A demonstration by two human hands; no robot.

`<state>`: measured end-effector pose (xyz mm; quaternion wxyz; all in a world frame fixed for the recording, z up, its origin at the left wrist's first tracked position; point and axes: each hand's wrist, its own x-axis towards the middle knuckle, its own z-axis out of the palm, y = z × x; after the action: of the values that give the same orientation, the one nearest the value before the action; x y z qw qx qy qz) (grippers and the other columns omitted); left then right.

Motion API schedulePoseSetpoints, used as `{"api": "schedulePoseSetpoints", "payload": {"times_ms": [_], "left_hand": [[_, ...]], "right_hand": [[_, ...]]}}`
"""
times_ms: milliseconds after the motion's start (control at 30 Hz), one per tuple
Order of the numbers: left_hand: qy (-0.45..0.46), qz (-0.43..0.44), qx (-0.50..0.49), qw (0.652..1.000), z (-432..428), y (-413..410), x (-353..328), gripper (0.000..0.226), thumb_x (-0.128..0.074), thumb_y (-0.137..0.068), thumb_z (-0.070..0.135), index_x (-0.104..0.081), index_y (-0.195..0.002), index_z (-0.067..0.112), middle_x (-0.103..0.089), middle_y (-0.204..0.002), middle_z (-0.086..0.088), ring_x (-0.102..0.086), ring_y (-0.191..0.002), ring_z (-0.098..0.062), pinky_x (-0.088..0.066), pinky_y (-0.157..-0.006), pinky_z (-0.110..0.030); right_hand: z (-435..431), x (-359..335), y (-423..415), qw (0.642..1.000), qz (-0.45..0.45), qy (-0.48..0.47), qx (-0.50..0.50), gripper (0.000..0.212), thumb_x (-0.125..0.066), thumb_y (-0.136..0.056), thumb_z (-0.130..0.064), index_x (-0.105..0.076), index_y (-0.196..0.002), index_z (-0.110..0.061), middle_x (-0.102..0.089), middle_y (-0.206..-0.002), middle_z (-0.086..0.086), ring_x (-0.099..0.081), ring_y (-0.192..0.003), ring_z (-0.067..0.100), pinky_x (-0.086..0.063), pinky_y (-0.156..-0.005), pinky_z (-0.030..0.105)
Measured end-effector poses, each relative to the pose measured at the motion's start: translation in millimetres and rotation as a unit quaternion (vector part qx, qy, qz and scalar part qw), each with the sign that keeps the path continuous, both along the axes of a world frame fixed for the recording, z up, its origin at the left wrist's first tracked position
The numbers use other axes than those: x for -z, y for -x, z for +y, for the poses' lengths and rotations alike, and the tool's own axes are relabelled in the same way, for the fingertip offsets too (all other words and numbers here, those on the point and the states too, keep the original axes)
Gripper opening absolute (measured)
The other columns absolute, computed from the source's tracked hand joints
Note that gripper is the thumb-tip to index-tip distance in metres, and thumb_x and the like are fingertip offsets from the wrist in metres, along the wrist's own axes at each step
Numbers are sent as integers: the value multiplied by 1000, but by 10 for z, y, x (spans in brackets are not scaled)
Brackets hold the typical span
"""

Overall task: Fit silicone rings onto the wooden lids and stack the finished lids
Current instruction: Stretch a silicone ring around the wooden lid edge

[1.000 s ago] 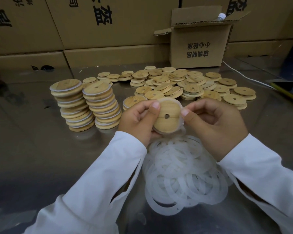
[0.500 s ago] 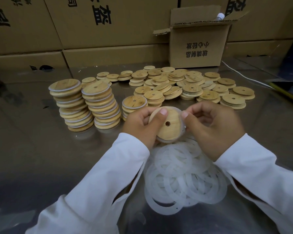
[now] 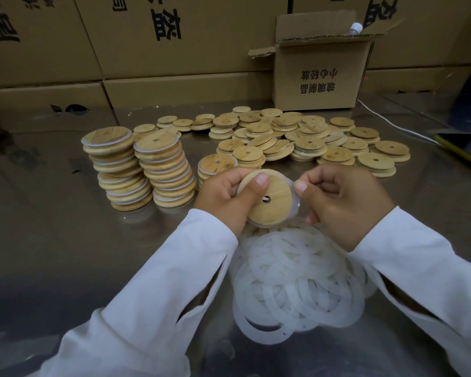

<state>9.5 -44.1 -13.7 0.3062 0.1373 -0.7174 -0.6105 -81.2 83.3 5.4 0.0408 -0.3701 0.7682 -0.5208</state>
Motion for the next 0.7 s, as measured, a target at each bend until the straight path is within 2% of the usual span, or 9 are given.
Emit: {"api": "schedulePoseSetpoints", "payload": {"times_ms": [100, 233, 333, 433, 567, 633, 700], "left_hand": [[-45, 8, 8, 999, 3, -7, -27, 11, -68, -76, 32, -74, -80, 25, -72, -84, -5, -66, -92, -30, -49, -89, -54], [-81, 13, 18, 996, -6, -10, -43, 20, -62, -66, 36, -75, -76, 26, -72, -80, -3, -67, -90, -29, -49, -89, -56], [-88, 15, 23, 996, 13, -15, -36, 22, -62, -65, 36, -74, -78, 23, -72, -81, -6, -67, -87, -28, -50, -87, -56], [-73, 12, 19, 997, 30, -9, -29, 21, -71, -71, 34, -73, -84, 19, -71, -89, -14, -65, -93, -35, -49, -88, -58], [-75, 9, 12, 997, 28, 6, -15, 15, -68, -70, 34, -73, -79, 23, -72, -82, -7, -67, -88, -31, -50, -87, -55], [-83, 11, 3, 996, 36, 6, -13, 17, -72, -69, 36, -73, -79, 22, -72, -78, -5, -67, -85, -29, -51, -86, -57], [-108, 11, -11, 994, 34, 11, -7, 17, -65, -71, 34, -71, -79, 21, -71, -77, -5, -67, -83, -27, -51, -84, -57]], "right_hand": [[0, -14, -14, 1000, -11, 5, -12, 20, -59, -86, -16, -60, -67, -22, -59, -51, -8, -55, -39, 3, -47, -49, 15], [8, -27, -23, 1000, -19, 10, -17, 18, -60, -85, -17, -61, -68, -22, -60, -53, -7, -56, -40, 4, -47, -53, 20], [13, -19, -28, 999, -26, 17, -16, 16, -62, -84, -17, -62, -69, -22, -63, -58, -4, -56, -40, 5, -50, -53, 21], [9, -1, -26, 999, -36, 23, -17, 14, -63, -83, -17, -63, -69, -20, -63, -60, -3, -55, -40, 4, -50, -51, 18], [11, 4, -12, 996, -74, 57, -12, 15, -65, -81, -17, -65, -66, -22, -61, -51, -7, -54, -39, 4, -46, -46, 14], [8, 9, -18, 994, -81, 69, -6, 12, -65, -81, -19, -65, -69, -22, -65, -58, -6, -55, -40, 6, -47, -48, 14], [0, 19, -16, 993, -89, 82, 8, 7, -63, -82, -21, -64, -76, -22, -67, -66, -2, -56, -41, 7, -47, -48, 13]]}}
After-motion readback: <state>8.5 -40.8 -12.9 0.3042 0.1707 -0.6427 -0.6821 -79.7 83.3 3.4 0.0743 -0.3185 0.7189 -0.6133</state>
